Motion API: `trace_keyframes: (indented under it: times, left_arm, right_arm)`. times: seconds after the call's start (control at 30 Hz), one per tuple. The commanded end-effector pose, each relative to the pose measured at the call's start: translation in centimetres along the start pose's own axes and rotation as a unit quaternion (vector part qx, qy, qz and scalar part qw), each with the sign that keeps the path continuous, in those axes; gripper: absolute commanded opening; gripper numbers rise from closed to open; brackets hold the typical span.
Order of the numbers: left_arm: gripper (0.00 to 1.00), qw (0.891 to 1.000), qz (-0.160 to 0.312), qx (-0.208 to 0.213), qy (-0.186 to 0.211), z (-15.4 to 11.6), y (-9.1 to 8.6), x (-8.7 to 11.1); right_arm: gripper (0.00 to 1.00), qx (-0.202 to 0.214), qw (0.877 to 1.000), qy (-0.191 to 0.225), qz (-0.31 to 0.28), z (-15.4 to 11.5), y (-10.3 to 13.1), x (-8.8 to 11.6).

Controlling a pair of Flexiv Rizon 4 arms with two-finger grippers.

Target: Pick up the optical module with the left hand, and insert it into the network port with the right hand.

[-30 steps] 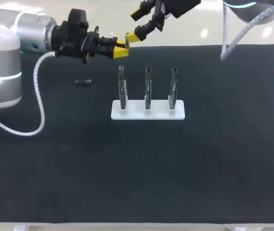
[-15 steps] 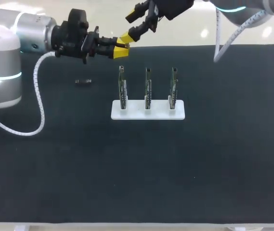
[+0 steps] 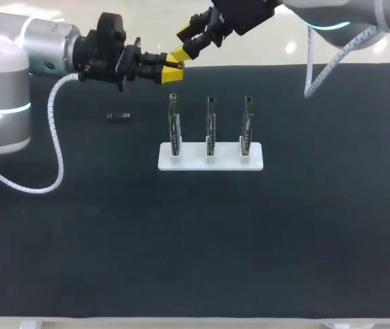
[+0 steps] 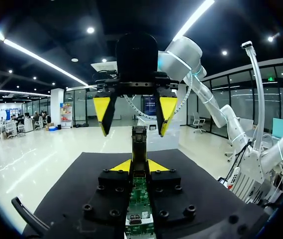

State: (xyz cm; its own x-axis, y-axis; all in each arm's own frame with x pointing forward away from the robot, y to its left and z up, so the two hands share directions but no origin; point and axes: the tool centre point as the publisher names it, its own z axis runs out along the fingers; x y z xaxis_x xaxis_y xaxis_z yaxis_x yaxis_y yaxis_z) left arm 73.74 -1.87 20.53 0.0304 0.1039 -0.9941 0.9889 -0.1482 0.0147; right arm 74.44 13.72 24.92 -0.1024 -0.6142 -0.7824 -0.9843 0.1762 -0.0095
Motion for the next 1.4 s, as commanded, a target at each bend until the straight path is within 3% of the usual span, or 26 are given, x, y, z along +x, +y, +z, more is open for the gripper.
trace_keyframes:
  times: [0.03,0.17,0.43,0.5,0.53,0.57,0.83,0.87,0.9,1.4]
  left_arm:
    - [0.0,1.0,0.001,-0.002,0.0,0.08,-0.08,0.03]
    - [0.0,1.0,0.001,-0.002,0.0,0.08,-0.08,0.03]
    - [0.0,1.0,0.001,-0.002,0.0,0.08,-0.08,0.03]
    - [0.0,1.0,0.001,-0.002,0.0,0.08,-0.08,0.03]
    - [0.0,1.0,0.001,-0.002,0.0,0.08,-0.08,0.03]
    - [0.0,1.0,0.001,-0.002,0.0,0.08,-0.08,0.03]
    - [0.0,1.0,0.001,-0.002,0.0,0.08,-0.08,0.03]
    - [0.33,1.0,0.001,-0.002,0.0,0.08,-0.08,0.03]
    - [1.0,1.0,0.001,-0.002,0.0,0.08,-0.08,0.03]
    - [1.0,1.0,0.003,-0.01,0.012,-0.14,-0.18,-0.02]
  right_arm:
    - [0.47,0.003,1.0,-0.001,0.001,-0.06,0.25,0.1]
    - [0.36,0.003,1.0,-0.002,0.001,0.06,0.31,0.19]
    - [0.3,0.004,1.0,-0.004,0.003,0.27,0.54,0.23]
    - [0.19,0.004,1.0,-0.005,0.004,0.33,0.59,0.29]
    - [0.02,0.004,1.0,-0.005,0.003,0.34,0.6,0.29]
    - [0.0,0.004,1.0,-0.005,0.003,0.34,0.6,0.3]
    - [0.0,0.002,1.0,-0.003,0.001,0.36,0.62,0.34]
    - [0.0,0.002,1.0,-0.003,0.0,0.36,0.61,0.35]
    - [0.0,0.002,1.0,-0.003,0.0,0.37,0.61,0.35]
    - [0.0,-0.003,1.0,0.001,-0.006,0.18,0.42,0.49]
